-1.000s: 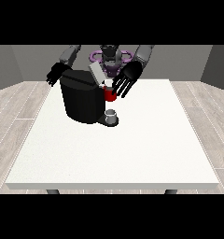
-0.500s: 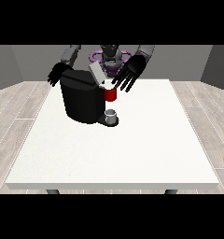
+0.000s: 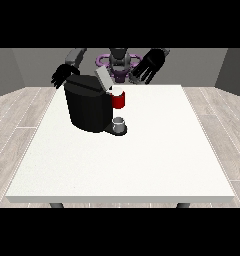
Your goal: Insert the coffee pod into the coffee machine and close the lid
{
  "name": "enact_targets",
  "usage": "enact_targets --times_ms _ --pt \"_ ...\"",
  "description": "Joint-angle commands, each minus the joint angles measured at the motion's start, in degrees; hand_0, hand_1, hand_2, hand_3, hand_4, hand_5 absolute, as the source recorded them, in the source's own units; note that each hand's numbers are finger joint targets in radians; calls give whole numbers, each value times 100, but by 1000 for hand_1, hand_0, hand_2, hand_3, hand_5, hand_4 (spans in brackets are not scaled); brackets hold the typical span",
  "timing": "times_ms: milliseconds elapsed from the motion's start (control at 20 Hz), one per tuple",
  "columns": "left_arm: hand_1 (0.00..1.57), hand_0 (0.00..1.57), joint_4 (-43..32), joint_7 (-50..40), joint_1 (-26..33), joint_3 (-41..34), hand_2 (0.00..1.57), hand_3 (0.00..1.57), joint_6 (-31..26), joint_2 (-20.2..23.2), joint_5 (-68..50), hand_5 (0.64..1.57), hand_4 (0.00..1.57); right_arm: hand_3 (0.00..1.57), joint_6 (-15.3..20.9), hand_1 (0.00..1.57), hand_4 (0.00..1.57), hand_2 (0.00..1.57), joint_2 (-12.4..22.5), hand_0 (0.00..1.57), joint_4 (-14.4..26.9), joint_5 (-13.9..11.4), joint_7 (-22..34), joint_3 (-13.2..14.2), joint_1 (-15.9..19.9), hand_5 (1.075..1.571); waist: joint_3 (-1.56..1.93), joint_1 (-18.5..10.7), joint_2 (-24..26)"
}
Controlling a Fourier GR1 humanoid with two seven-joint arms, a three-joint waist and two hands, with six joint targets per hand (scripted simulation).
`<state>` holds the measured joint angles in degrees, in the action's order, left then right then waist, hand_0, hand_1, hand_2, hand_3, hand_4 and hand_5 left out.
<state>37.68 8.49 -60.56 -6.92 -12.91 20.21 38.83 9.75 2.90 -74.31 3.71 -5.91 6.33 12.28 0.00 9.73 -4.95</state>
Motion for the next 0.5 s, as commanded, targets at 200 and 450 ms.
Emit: enact_targets --times_ms 200,450 --pt "0 0 58 445 1086 -1151 0 0 -8 -854 -1512 1571 237 0 -176 0 399 0 110 0 -26 143 -28 133 -722 1571 -8 -562 1055" --pt "0 0 136 655 1931 -1268 0 0 -6 -1314 -1854 1571 0 0 -234 0 357 0 430 0 -317 -118 274 -20 -844 1571 -7 -833 1638"
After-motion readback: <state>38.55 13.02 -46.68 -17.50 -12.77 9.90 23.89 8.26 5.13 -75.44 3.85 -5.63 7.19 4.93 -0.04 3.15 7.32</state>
